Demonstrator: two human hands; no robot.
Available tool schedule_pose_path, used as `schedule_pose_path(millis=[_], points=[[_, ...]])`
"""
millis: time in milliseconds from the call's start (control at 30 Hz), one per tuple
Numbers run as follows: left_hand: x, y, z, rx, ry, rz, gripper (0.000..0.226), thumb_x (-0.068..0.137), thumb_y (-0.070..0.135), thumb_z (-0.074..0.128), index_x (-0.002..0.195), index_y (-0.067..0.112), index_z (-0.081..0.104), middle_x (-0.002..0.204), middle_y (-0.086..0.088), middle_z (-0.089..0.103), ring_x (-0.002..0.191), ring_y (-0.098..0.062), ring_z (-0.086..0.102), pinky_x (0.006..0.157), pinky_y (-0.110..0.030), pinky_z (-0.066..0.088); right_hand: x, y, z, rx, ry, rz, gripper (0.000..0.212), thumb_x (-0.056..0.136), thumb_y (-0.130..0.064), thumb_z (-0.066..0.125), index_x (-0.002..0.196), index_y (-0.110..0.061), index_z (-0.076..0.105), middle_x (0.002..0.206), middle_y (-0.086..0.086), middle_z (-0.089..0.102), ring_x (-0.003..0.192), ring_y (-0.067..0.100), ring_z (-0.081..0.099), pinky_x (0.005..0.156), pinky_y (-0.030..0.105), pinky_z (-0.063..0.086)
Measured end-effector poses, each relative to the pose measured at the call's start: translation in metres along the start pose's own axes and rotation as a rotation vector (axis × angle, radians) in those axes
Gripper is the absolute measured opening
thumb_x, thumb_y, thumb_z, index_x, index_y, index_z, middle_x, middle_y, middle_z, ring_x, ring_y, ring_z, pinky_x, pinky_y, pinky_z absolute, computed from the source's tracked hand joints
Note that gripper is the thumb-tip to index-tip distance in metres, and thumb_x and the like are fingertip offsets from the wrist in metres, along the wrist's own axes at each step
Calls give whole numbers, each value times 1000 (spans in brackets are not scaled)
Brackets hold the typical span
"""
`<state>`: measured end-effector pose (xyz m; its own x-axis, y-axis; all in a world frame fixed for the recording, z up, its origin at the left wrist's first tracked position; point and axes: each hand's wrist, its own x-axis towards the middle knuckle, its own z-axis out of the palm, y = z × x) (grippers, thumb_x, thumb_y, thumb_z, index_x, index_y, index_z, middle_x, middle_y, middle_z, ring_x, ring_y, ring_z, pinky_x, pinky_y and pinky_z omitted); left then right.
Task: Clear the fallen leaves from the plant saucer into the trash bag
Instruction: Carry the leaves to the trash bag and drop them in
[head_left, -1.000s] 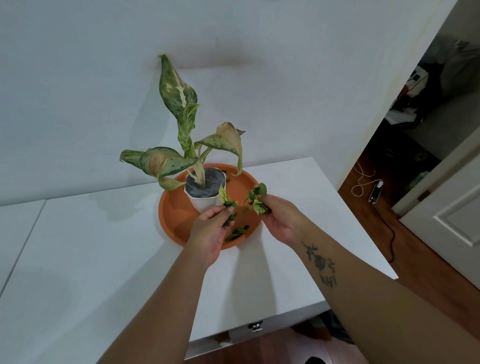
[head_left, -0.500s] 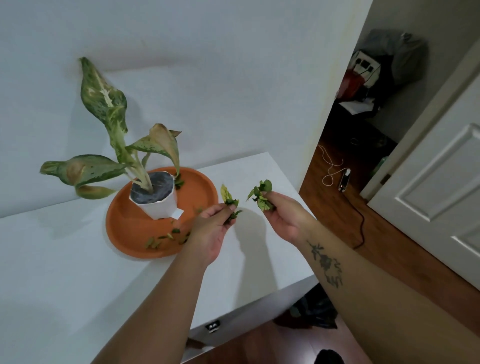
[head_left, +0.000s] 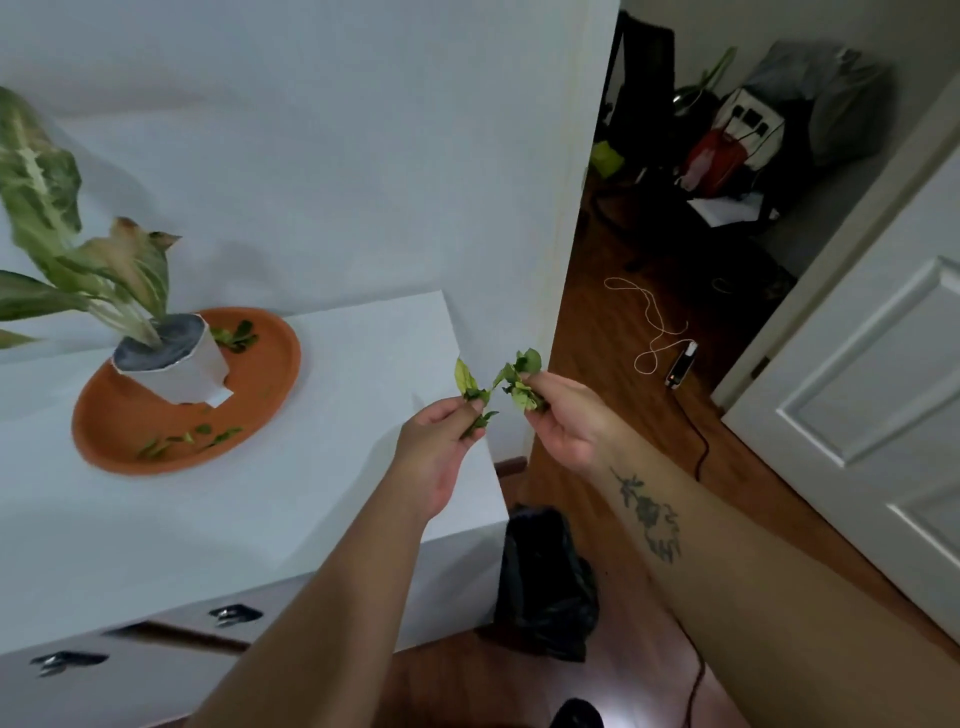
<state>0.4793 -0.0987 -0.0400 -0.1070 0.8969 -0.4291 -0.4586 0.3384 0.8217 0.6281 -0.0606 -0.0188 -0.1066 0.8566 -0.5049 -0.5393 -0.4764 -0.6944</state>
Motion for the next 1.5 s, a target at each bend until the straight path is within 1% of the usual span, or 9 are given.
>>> schedule_pose_path(millis=[167,433,633,867,967,1167,1233,1367,1500], points=[[-7,-31,43,-9,64,-8,2,84,4,72,85,6,72,91,-7,71,83,-15,65,71,-24,52,-5,-24,-48,29,22,6,10,90,2,58,98,4,65,97,16,69,91,19,64,92,27,52],[-2,-79,83,7,103,-57,3,85,3,71,85,6,70,85,-4,73,77,-9,68,69,-21,54,-1,-30,-109,56,126,60,8,90,2,59,95,2,65,84,13,71,75,16,67,62,18,59],[7,-108,90,16,154,-126,8,85,1,69,82,8,68,83,-3,71,79,-10,66,70,-20,53,9,-20,-137,31,165,86,9,89,2,59,84,-3,66,63,5,73,55,9,68,57,16,55],[33,-144,77,20,163,-182,8,85,1,70,92,5,68,90,-7,70,84,-15,65,71,-23,53,32,0,-157,60,205,122,7,90,5,57,88,2,64,61,6,72,52,8,69,51,16,55],[49,-167,66,45,187,-221,20,84,2,71,104,1,67,95,-9,70,88,-17,65,69,-21,53,46,17,-171,38,241,147,10,91,6,55,86,3,63,63,8,71,50,8,68,48,16,53],[68,-205,48,65,229,-281,17,84,0,70,101,0,67,88,-6,72,76,-10,69,67,-20,54,77,54,-201,-14,265,243,7,90,2,58,91,3,65,81,13,70,64,14,69,66,21,60],[75,-221,42,73,256,-305,25,84,0,70,108,-3,65,92,-8,71,82,-13,68,66,-19,54,86,68,-212,-15,284,277,6,90,2,58,88,1,64,82,15,68,66,16,68,69,23,59],[90,-254,33,107,275,-360,20,85,-1,69,104,0,65,94,-9,71,84,-12,68,64,-17,55,103,98,-237,-49,324,340,8,90,3,57,85,0,62,78,13,67,66,16,66,65,21,58],[100,-278,24,146,278,-391,23,85,0,69,108,-1,65,94,-9,71,85,-14,68,66,-18,56,117,128,-260,-76,300,392,15,92,2,55,80,-1,64,65,10,72,66,19,67,72,28,58]])
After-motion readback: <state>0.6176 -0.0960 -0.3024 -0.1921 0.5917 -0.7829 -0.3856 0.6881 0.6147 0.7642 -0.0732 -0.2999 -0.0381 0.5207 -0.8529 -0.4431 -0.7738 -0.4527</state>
